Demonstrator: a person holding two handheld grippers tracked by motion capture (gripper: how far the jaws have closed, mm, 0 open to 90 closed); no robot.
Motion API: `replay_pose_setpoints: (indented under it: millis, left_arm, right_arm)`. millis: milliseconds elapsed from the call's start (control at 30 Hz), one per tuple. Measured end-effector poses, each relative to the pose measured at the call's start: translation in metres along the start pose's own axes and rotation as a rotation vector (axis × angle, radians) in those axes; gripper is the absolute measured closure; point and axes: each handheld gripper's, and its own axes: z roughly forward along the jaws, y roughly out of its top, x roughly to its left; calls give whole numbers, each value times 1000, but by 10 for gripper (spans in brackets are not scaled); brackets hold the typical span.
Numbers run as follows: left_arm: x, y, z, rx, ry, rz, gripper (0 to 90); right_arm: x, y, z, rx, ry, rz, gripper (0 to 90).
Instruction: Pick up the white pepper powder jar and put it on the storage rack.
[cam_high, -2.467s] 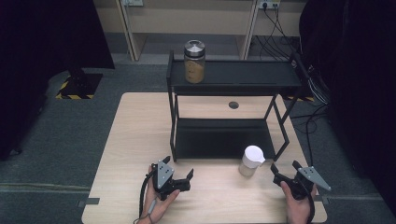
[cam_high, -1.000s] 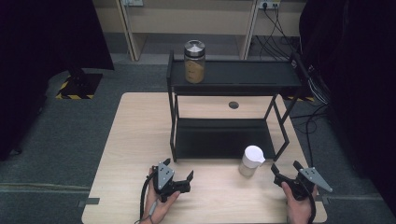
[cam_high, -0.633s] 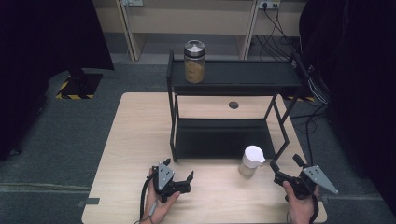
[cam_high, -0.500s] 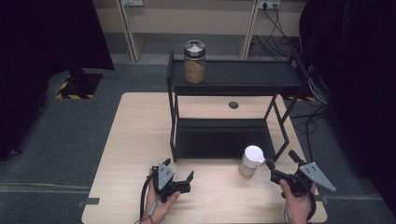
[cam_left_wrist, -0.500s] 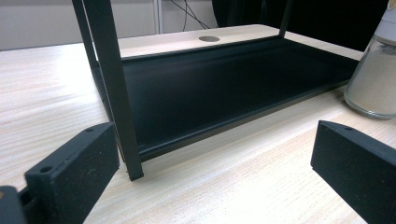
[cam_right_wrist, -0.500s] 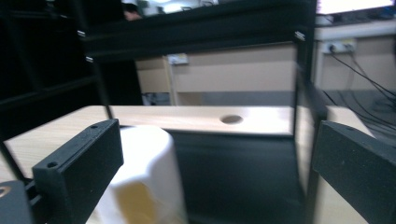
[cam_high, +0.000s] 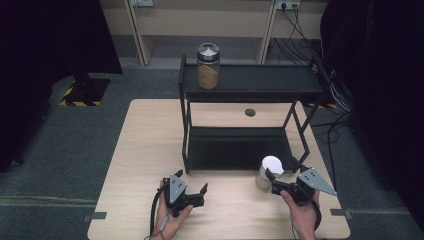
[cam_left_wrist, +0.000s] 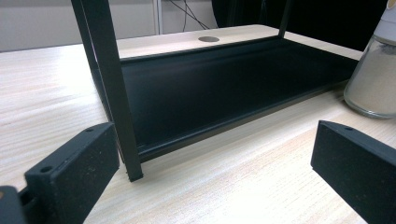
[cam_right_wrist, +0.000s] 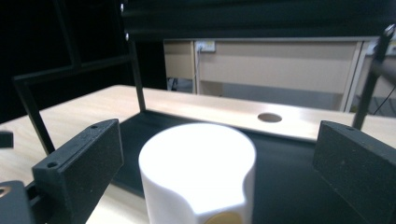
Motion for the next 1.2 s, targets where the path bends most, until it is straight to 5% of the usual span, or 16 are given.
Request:
replay_pose_setpoints:
  millis: [700,867,1200]
  left_arm:
    - [-1,1,0,5,-2,9,2]
    - [-1,1,0,5,-1,10,2]
    - [-1,1,0,5,-1,11,2]
  right_arm:
    - [8,-2,21,205,-8,-39,221]
    - [9,-4,21,209,-7,-47,298]
    - [13,-5,20,205,-22,-34,303]
